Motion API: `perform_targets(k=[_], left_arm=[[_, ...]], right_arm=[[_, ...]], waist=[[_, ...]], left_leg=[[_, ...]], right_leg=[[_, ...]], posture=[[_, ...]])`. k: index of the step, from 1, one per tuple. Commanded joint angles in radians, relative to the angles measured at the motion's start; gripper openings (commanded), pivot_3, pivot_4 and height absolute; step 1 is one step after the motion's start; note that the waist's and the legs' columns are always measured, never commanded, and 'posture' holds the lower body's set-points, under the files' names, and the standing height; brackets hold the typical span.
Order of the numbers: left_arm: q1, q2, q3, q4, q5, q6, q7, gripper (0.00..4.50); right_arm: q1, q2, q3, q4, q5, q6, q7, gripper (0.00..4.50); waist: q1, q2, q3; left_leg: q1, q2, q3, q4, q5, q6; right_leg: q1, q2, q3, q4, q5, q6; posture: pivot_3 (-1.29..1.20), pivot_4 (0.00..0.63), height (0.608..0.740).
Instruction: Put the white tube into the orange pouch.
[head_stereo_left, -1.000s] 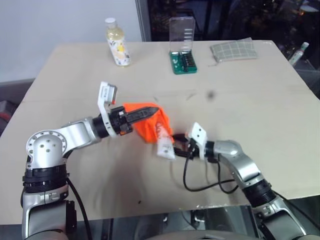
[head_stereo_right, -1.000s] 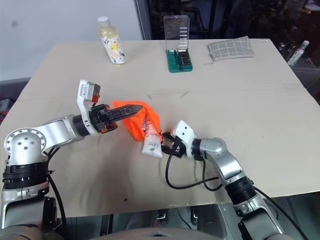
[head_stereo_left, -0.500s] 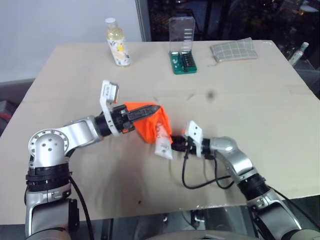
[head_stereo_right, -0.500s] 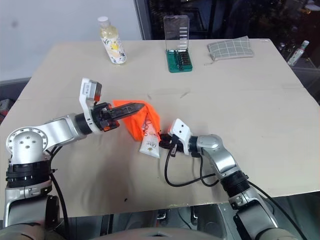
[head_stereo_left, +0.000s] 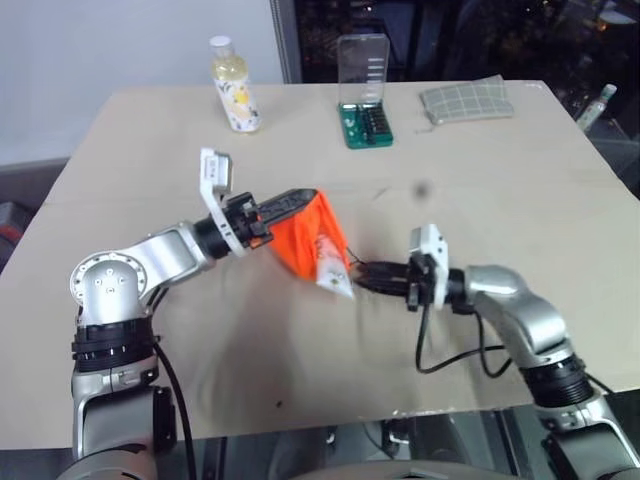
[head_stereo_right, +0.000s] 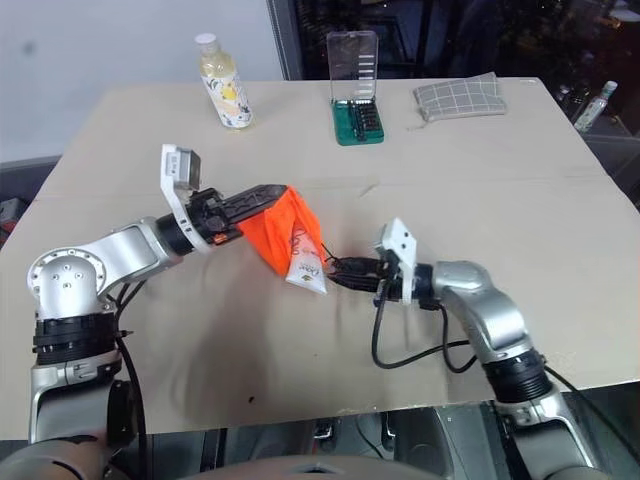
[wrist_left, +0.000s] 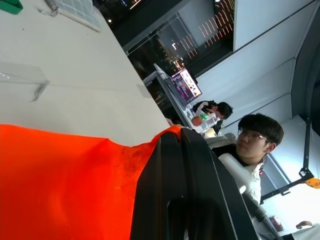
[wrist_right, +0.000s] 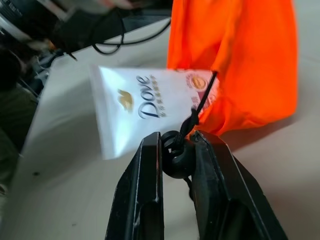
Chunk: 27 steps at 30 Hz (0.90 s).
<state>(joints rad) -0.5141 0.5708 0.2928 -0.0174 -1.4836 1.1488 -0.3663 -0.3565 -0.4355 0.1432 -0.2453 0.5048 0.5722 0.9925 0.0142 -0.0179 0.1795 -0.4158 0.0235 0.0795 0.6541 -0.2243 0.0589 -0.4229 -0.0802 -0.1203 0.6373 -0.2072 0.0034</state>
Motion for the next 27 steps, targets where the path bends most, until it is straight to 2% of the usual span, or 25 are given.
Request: perform_targets(k=[1, 4, 7, 10, 11, 13, 14, 17, 20, 24, 27], left_arm=[[0.003, -0.015, -0.009, -0.063, 0.009, -0.013, -0.031, 0.0], [0.014, -0.047, -0.066, -0.112, 0.056, -0.021, -0.057, 0.0], [0.012, -0.067, -0.165, -0.161, 0.159, -0.038, -0.114, 0.0], [0.008, -0.054, -0.232, -0.205, 0.264, -0.078, -0.184, 0.0], [0.008, -0.048, -0.248, -0.216, 0.303, -0.098, -0.199, 0.57], [0.024, 0.012, -0.323, -0.272, 0.443, -0.18, -0.288, 1.22], [0.03, 0.028, -0.33, -0.285, 0.464, -0.193, -0.321, 1.32], [0.026, 0.027, -0.287, -0.298, 0.421, -0.199, -0.377, 1.35], [-0.03, -0.042, -0.179, -0.228, 0.28, -0.172, -0.312, 1.35], [-0.063, -0.059, -0.164, -0.188, 0.376, -0.239, -0.307, 1.35], [-0.099, -0.07, -0.124, -0.161, 0.365, -0.252, -0.296, 1.35]], right_arm=[[-0.03, -0.044, -0.053, -0.064, 0.039, 0.03, -0.008, 0.28], [-0.095, -0.117, -0.066, -0.049, -0.015, 0.006, -0.009, 0.28], [-0.212, -0.237, -0.014, 0.019, -0.174, -0.095, 0.018, 0.28], [-0.341, -0.305, 0.033, 0.083, -0.272, -0.172, 0.056, 0.28], [-0.37, -0.321, 0.046, 0.098, -0.298, -0.199, 0.07, 0.28], [-0.435, -0.346, 0.062, 0.125, -0.339, -0.244, 0.095, 0.28], [-0.474, -0.352, 0.069, 0.141, -0.365, -0.27, 0.101, 0.28], [-0.591, -0.351, 0.075, 0.198, -0.423, -0.342, 0.105, 0.28], [-0.718, -0.346, 0.076, 0.273, -0.481, -0.418, 0.096, 0.28], [-0.84, -0.328, 0.075, 0.357, -0.521, -0.494, 0.091, 0.28], [-0.917, -0.314, 0.078, 0.423, -0.557, -0.56, 0.074, 0.28]], waist=[[0.0, 0.0, 0.0], [0.0, 0.0, 0.0], [0.001, 0.0, 0.0], [0.0, 0.0, 0.001], [0.0, 0.0, 0.001], [-0.001, 0.0, 0.001], [-0.002, 0.0, 0.001], [-0.001, 0.001, 0.001], [0.001, 0.0, 0.002], [0.0, 0.0, 0.002], [0.0, -0.001, 0.002]], left_leg=[[0.0, 0.0, 0.0, 0.0, 0.0, 0.0], [0.0, 0.0, 0.001, 0.0, 0.0, 0.0], [0.0, -0.001, 0.001, 0.0, 0.0, 0.0], [0.0, -0.001, 0.002, 0.001, 0.0, 0.001], [0.0, -0.001, 0.002, 0.001, 0.0, 0.001], [0.0, 0.0, 0.001, 0.0, 0.0, 0.001], [0.0, 0.001, 0.001, -0.001, 0.0, 0.001], [-0.001, 0.002, 0.004, -0.001, 0.0, 0.001], [-0.002, 0.002, 0.004, -0.001, 0.0, 0.001], [-0.003, 0.0, 0.003, 0.001, 0.0, 0.001], [-0.002, 0.0, 0.004, 0.001, 0.0, 0.002]], right_leg=[[0.0, 0.0, 0.0, 0.0, 0.0, 0.0], [0.0, 0.0, 0.0, 0.0, 0.0, 0.0], [0.0, 0.0, 0.001, 0.0, 0.0, 0.0], [0.0, 0.001, 0.001, 0.0, 0.0, 0.001], [0.0, 0.001, 0.001, 0.0, 0.0, 0.001], [0.0, 0.002, 0.001, -0.001, 0.0, 0.0], [-0.001, 0.003, 0.001, -0.001, 0.0, 0.0], [-0.003, 0.004, 0.003, -0.001, 0.0, 0.0], [-0.003, 0.003, 0.003, -0.001, 0.0, 0.0], [-0.003, 0.001, 0.002, -0.001, 0.0, 0.0], [-0.002, 0.001, 0.003, -0.001, 0.0, 0.0]], posture=[[0.0, 0.15, 0.74], [0.0, 0.15, 0.74], [0.0, 0.15, 0.74], [0.0, 0.15, 0.74], [0.0, 0.15, 0.74], [0.0, 0.15, 0.74], [0.0, 0.15, 0.74], [0.0, 0.15, 0.74], [0.0, 0.15, 0.74], [0.0, 0.15, 0.74], [0.0, 0.15, 0.74]])
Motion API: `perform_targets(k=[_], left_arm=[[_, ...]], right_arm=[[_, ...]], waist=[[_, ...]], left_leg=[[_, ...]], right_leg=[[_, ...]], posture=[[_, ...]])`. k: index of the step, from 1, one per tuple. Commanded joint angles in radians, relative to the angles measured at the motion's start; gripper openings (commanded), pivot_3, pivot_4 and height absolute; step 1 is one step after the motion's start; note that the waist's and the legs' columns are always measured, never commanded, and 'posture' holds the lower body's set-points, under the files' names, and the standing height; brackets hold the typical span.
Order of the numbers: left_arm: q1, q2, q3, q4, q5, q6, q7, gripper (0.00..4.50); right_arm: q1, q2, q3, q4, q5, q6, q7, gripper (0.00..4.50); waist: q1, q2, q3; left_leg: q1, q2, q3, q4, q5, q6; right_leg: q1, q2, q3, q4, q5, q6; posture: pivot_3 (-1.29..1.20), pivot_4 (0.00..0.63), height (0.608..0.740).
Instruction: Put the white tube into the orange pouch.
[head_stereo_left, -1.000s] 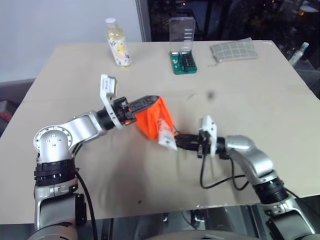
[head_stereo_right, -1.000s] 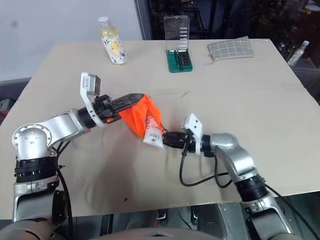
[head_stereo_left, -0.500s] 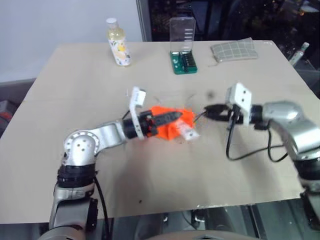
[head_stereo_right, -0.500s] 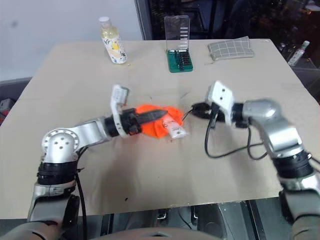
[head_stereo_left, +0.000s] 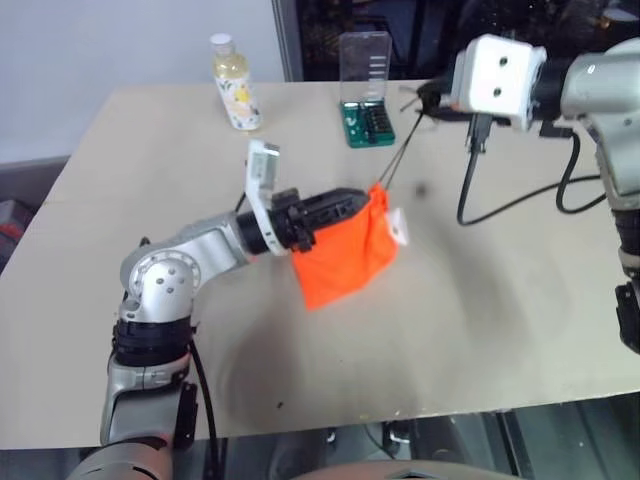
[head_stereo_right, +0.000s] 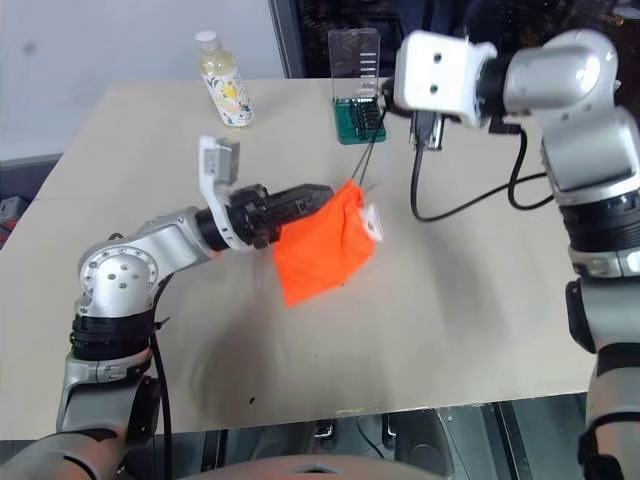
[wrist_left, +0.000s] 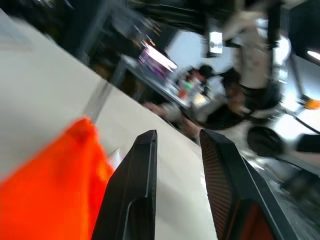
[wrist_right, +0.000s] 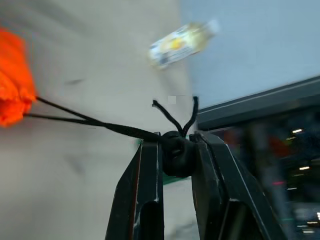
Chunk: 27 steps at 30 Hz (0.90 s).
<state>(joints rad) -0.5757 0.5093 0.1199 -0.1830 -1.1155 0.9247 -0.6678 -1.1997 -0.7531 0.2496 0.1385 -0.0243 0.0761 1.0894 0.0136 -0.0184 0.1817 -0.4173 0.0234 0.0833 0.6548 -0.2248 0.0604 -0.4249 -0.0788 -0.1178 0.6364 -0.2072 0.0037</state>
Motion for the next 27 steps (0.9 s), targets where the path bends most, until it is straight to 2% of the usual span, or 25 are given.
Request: perform_targets(k=[1, 6, 8, 11, 15, 19, 27], left_arm=[[-0.048, -0.01, 0.059, 0.013, -0.006, -0.03, 0.008, 1.35], [-0.152, -0.041, 0.139, 0.135, 0.019, -0.084, 0.09, 1.35], [-0.164, -0.049, 0.134, 0.152, 0.064, -0.113, 0.102, 1.35], [-0.154, -0.066, 0.115, 0.134, 0.092, -0.125, 0.121, 1.35], [-0.142, -0.077, 0.034, 0.097, 0.191, -0.155, 0.112, 1.35], [-0.161, -0.084, -0.069, 0.094, 0.338, -0.234, 0.082, 1.35], [-0.258, -0.159, -0.145, 0.17, 0.514, -0.353, 0.074, 1.35]], right_arm=[[-0.094, 0.008, -0.029, 0.06, -0.039, -0.082, -0.028, 0.28], [-0.27, 0.034, -0.034, 0.244, -0.117, -0.217, -0.103, 0.28], [-0.279, 0.045, -0.028, 0.266, -0.13, -0.26, -0.121, 0.28], [-0.376, 0.055, -0.037, 0.336, -0.173, -0.312, -0.2, 0.28], [-0.267, 0.088, -0.03, 0.259, -0.148, -0.305, -0.18, 0.28], [-0.31, 0.083, -0.059, 0.281, -0.166, -0.308, -0.216, 0.28], [-0.161, 0.099, -0.065, 0.086, -0.137, -0.195, -0.189, 0.28]], waist=[[0.0, 0.0, 0.0], [0.0, 0.0, 0.002], [-0.001, 0.0, 0.001], [-0.002, 0.0, 0.001], [-0.002, 0.0, 0.001], [0.0, 0.0, 0.002], [-0.001, 0.0, 0.002]], left_leg=[[0.0, 0.0, 0.0, 0.0, 0.0, 0.0], [-0.001, 0.0, 0.0, 0.0, 0.0, 0.0], [-0.001, 0.0, 0.0, 0.0, 0.0, 0.0], [0.0, 0.0, 0.001, 0.0, 0.0, 0.0], [-0.001, 0.0, 0.003, -0.001, 0.0, 0.0], [-0.001, 0.0, 0.004, -0.001, 0.0, 0.0], [0.0, 0.0, 0.005, -0.001, 0.0, 0.0]], right_leg=[[0.0, 0.0, 0.0, 0.0, 0.0, 0.0], [-0.002, 0.0, 0.0, 0.001, 0.002, -0.003], [-0.002, 0.0, 0.001, 0.001, 0.002, -0.003], [-0.001, 0.0, 0.001, 0.001, 0.002, -0.004], [-0.003, 0.0, 0.003, 0.001, 0.002, -0.004], [-0.004, 0.0, 0.003, 0.003, 0.002, -0.004], [-0.004, 0.0, 0.004, 0.004, 0.002, -0.004]], posture=[[0.0, 0.15, 0.74], [0.0, 0.15, 0.74], [0.0, 0.15, 0.74], [0.0, 0.15, 0.74], [0.0, 0.15, 0.74], [0.0, 0.15, 0.74], [0.0, 0.15, 0.74]])
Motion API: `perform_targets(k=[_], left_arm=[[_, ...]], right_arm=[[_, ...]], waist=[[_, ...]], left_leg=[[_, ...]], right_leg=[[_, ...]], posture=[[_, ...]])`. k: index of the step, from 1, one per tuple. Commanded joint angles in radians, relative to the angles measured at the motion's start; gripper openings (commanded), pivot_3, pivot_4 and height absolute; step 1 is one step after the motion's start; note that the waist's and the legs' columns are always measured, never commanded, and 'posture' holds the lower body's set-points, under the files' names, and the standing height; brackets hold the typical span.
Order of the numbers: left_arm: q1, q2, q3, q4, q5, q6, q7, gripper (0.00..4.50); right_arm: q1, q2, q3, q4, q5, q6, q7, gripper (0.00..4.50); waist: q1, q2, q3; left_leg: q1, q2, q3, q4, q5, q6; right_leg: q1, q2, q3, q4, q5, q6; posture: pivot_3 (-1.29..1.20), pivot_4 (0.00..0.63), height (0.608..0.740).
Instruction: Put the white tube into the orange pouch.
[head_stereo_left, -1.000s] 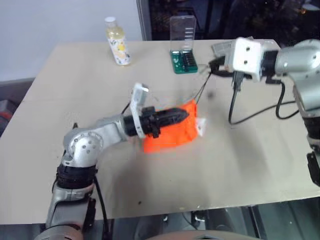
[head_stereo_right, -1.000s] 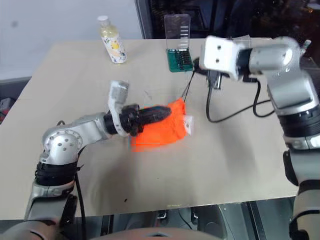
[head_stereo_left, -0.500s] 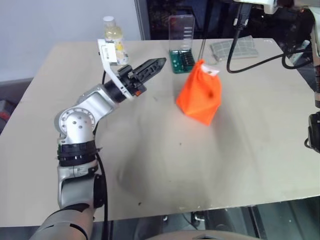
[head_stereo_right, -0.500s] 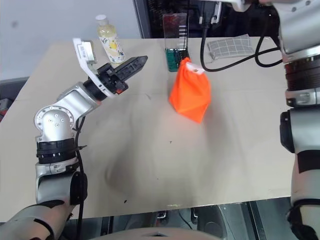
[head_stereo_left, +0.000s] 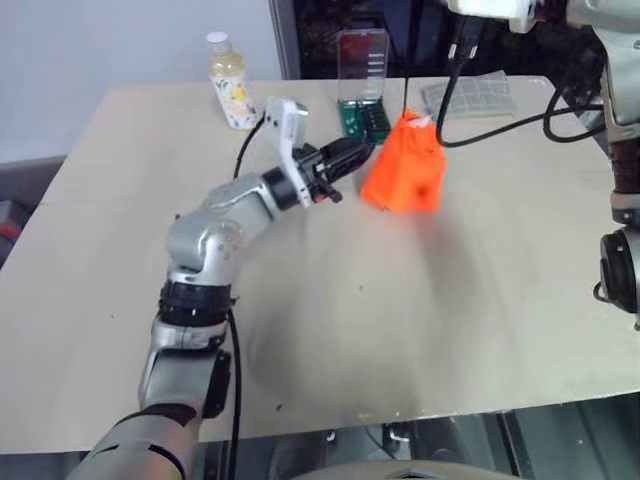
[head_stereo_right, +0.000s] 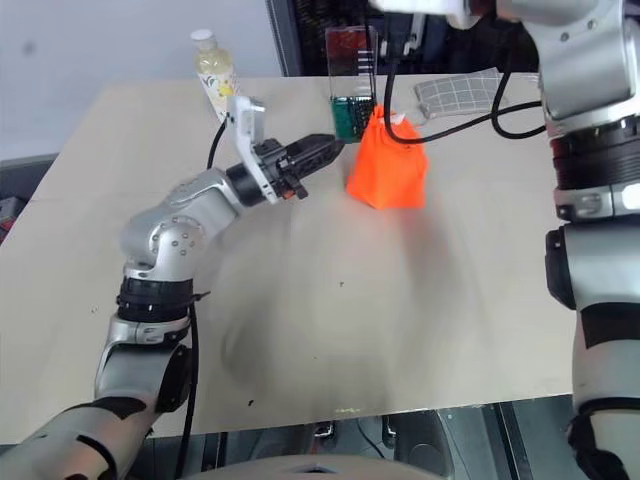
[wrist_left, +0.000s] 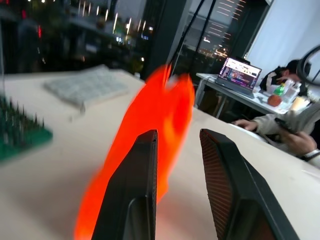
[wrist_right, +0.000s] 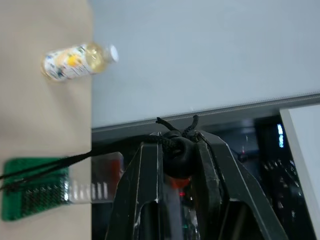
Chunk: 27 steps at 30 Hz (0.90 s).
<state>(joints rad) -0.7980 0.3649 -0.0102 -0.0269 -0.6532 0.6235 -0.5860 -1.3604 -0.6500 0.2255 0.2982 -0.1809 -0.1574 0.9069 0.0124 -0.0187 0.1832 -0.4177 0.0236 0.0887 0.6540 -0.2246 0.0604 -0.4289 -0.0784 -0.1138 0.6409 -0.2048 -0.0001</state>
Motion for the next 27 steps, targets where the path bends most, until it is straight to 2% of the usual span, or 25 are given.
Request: perform_targets(k=[1, 7, 10, 13, 17, 19, 21, 24, 27], left_arm=[[-0.044, -0.022, -0.022, 0.026, 0.07, -0.069, -0.016, 1.35], [-0.104, -0.092, -0.03, 0.093, 0.129, -0.12, -0.025, 1.35], [-0.086, -0.067, -0.031, 0.068, 0.171, -0.146, -0.041, 1.35], [-0.038, -0.038, 0.046, -0.008, 0.095, -0.093, -0.056, 1.35], [-0.039, -0.028, 0.179, 0.033, 0.013, -0.052, -0.002, 1.35], [-0.044, -0.016, 0.196, 0.076, 0.037, -0.063, 0.01, 1.35], [-0.036, -0.007, 0.184, 0.092, 0.064, -0.068, 0.007, 1.35], [-0.016, -0.02, 0.157, 0.051, 0.065, -0.06, -0.005, 1.35], [0.014, -0.038, 0.135, 0.007, 0.065, -0.056, -0.004, 1.35]], right_arm=[[0.007, -0.002, -0.043, -0.089, 0.022, 0.053, -0.006, 0.28], [0.04, 0.003, -0.046, -0.152, 0.031, 0.11, -0.002, 0.28], [0.053, 0.003, -0.052, -0.178, 0.037, 0.14, -0.008, 0.28], [0.056, 0.017, -0.099, -0.219, 0.062, 0.202, -0.058, 0.28], [-0.073, -0.007, -0.157, -0.074, 0.004, 0.129, -0.222, 0.28], [-0.16, -0.002, -0.155, 0.032, -0.012, 0.069, -0.285, 0.28], [-0.167, 0.024, -0.137, 0.059, 0.009, 0.078, -0.262, 0.28], [-0.15, 0.032, -0.112, 0.066, -0.013, -0.004, -0.264, 0.28], [-0.101, 0.036, -0.109, 0.024, 0.018, 0.045, -0.209, 0.28]], waist=[[-0.001, 0.0, 0.0], [0.0, 0.0, 0.0], [-0.001, 0.0, 0.0], [-0.006, 0.0, 0.0], [-0.004, 0.001, 0.0], [-0.005, 0.001, 0.0], [-0.004, 0.0, 0.0], [-0.003, -0.002, -0.001], [-0.001, -0.002, -0.001]], left_leg=[[0.0, 0.0, 0.0, 0.0, 0.0, 0.0], [0.001, 0.0, 0.001, 0.001, 0.0, 0.0], [0.001, 0.001, 0.001, 0.001, 0.0, 0.0], [0.001, 0.002, 0.002, 0.001, 0.0, 0.0], [0.001, 0.003, 0.003, 0.001, 0.0, 0.0], [0.0, 0.003, 0.004, 0.001, 0.0, 0.0], [0.001, 0.002, 0.004, 0.001, 0.0, 0.0], [0.001, 0.002, 0.004, 0.001, 0.0, 0.001], [0.001, 0.002, 0.007, 0.001, -0.001, 0.001]], right_leg=[[0.0, 0.0, 0.0, 0.0, 0.0, 0.0], [0.0, 0.004, 0.001, 0.001, 0.0, 0.0], [0.0, 0.004, 0.001, 0.001, 0.0, 0.0], [-0.001, 0.005, 0.003, 0.001, 0.0, 0.0], [-0.002, 0.003, 0.003, 0.001, 0.0, 0.0], [-0.003, 0.002, 0.003, 0.001, 0.0, 0.0], [-0.003, 0.005, 0.004, 0.001, 0.0, 0.0], [-0.002, 0.006, 0.004, 0.001, 0.0, 0.0], [-0.002, 0.005, 0.006, 0.001, 0.0, 0.0]], posture=[[0.0, 0.15, 0.74], [0.0, 0.15, 0.74], [0.0, 0.15, 0.74], [0.0, 0.15, 0.74], [0.0, 0.15, 0.74], [0.0, 0.15, 0.74], [0.0, 0.15, 0.74], [0.0, 0.15, 0.74], [0.0, 0.15, 0.74]])
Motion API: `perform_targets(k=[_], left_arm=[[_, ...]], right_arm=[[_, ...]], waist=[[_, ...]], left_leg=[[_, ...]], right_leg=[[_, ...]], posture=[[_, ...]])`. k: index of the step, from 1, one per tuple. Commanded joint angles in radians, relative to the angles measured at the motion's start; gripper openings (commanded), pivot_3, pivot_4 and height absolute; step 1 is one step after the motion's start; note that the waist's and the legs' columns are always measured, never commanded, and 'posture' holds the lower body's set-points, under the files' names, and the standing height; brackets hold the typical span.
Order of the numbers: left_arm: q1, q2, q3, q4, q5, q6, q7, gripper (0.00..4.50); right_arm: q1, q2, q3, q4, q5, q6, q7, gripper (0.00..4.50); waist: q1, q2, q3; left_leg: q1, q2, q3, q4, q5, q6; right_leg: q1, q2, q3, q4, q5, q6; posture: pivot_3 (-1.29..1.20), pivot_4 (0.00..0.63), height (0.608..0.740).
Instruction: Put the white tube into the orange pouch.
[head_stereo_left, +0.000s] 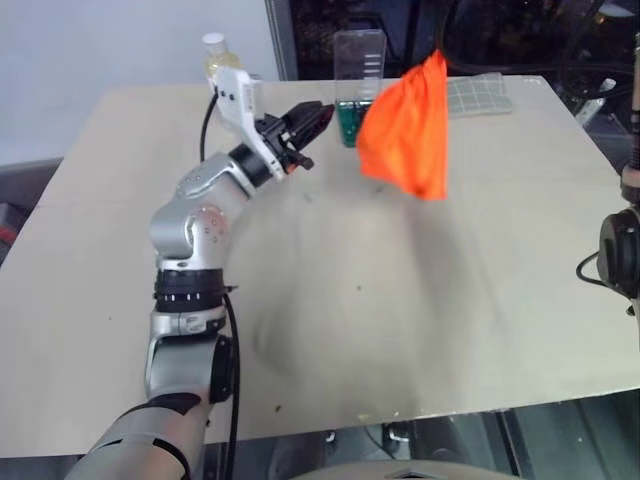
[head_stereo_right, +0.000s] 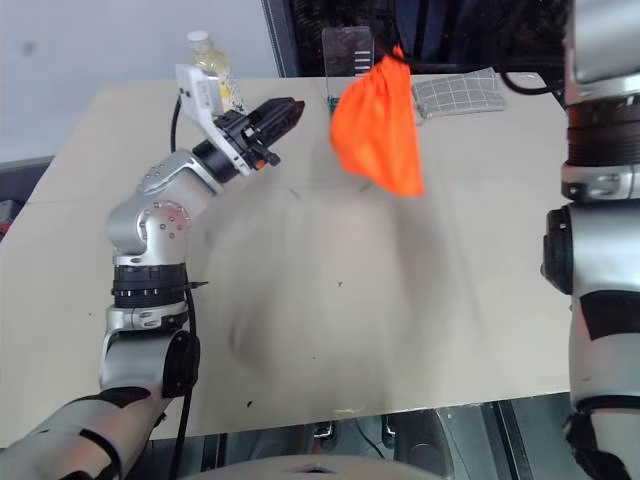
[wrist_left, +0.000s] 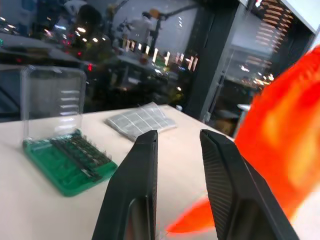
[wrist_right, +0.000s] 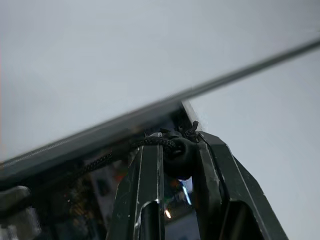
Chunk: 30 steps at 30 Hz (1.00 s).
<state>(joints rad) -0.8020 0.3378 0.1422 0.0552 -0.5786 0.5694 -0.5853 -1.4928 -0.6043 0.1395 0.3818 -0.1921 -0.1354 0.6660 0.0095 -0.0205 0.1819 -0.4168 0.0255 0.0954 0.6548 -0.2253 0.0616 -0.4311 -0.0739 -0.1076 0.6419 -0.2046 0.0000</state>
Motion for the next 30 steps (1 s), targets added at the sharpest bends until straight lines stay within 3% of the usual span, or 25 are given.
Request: perform_targets(k=[1, 9, 18, 21, 30], left_arm=[[0.025, -0.018, -0.018, -0.084, -0.013, 0.003, 0.003, 1.35], [0.012, -0.045, -0.042, -0.15, -0.044, 0.03, -0.011, 1.35], [-0.067, -0.053, 0.028, -0.166, -0.246, 0.203, -0.011, 1.35], [-0.047, -0.014, 0.031, -0.183, -0.277, 0.248, -0.039, 1.35], [0.014, 0.05, 0.034, -0.241, -0.453, 0.457, -0.055, 1.35]], right_arm=[[0.081, -0.001, -0.016, -0.104, 0.041, 0.041, 0.046, 0.28], [0.26, 0.033, -0.028, -0.38, 0.099, 0.214, 0.08, 0.28], [0.54, 0.014, -0.004, -0.663, 0.116, 0.335, 0.101, 0.28], [0.619, 0.013, -0.023, -0.744, 0.149, 0.415, 0.1, 0.28], [0.728, -0.044, 0.001, -0.799, 0.075, 0.411, 0.085, 0.28]], waist=[[0.002, 0.0, 0.0], [0.001, 0.001, 0.0], [0.003, 0.0, 0.0], [0.002, 0.0, 0.0], [0.002, 0.0, 0.0]], left_leg=[[0.0, 0.0, 0.0, 0.0, 0.0, 0.0], [0.0, 0.002, 0.0, 0.001, 0.0, 0.0], [0.0, 0.002, -0.001, 0.006, -0.001, 0.001], [0.0, 0.003, -0.001, 0.009, -0.001, 0.001], [0.0, 0.005, -0.001, 0.012, -0.001, 0.001]], right_leg=[[0.0, 0.0, 0.0, 0.0, 0.0, 0.0], [-0.001, 0.0, 0.001, 0.001, 0.0, 0.0], [0.001, 0.001, 0.0, 0.001, 0.0, 0.0], [0.002, 0.002, 0.0, 0.002, 0.0, 0.0], [0.002, 0.003, 0.0, 0.003, -0.002, 0.004]], posture=[[0.0, 0.15, 0.74], [0.0, 0.15, 0.74], [0.0, 0.15, 0.74], [0.0, 0.15, 0.74], [0.0, 0.15, 0.74]])
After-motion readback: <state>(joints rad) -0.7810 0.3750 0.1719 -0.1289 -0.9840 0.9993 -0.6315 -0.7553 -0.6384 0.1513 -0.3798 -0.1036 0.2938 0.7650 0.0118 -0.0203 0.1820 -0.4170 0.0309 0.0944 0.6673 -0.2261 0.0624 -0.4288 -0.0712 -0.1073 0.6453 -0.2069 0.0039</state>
